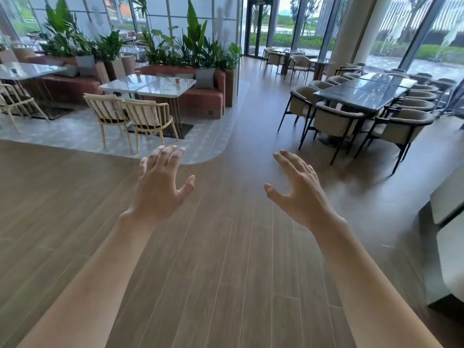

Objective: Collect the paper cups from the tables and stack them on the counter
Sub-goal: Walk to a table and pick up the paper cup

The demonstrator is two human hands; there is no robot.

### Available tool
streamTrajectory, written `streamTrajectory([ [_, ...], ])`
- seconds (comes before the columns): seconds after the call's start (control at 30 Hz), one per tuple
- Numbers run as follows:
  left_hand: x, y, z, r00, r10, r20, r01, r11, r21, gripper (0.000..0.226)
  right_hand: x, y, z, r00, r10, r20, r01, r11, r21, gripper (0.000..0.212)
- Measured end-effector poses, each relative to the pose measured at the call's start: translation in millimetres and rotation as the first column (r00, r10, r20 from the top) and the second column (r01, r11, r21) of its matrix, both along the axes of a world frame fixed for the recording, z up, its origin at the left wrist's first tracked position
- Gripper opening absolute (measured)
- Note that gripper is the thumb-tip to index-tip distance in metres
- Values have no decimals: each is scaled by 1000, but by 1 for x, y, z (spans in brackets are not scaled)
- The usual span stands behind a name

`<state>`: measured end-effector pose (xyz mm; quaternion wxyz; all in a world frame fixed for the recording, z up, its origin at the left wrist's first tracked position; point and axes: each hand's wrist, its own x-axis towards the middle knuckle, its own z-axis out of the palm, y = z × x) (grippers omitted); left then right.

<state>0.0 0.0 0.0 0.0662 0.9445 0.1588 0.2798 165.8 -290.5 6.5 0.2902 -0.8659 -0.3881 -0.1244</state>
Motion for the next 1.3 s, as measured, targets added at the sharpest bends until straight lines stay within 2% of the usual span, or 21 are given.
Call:
streamTrajectory([
  [0.3, 152, -17, 18, 1000, -21, 22, 20, 999, 41, 71, 153, -27, 12, 999, -24, -35, 24, 1000, -1, 83],
  [0.67, 267, 4, 12, 999, -33, -8, 33, 998, 50, 74, 262, 7, 5, 999, -26, -25, 25, 999, -24, 84],
  [0.87, 339, 66, -4, 999, -49, 5, 49, 998, 34, 74, 326, 63, -5, 998, -51, -25, 49, 998, -50, 85],
  [1.3, 470, 262, -14, 999, -52, -9, 52, 997, -58, 75, 454, 264, 0, 997, -58, -59, 55, 997, -54, 82],
])
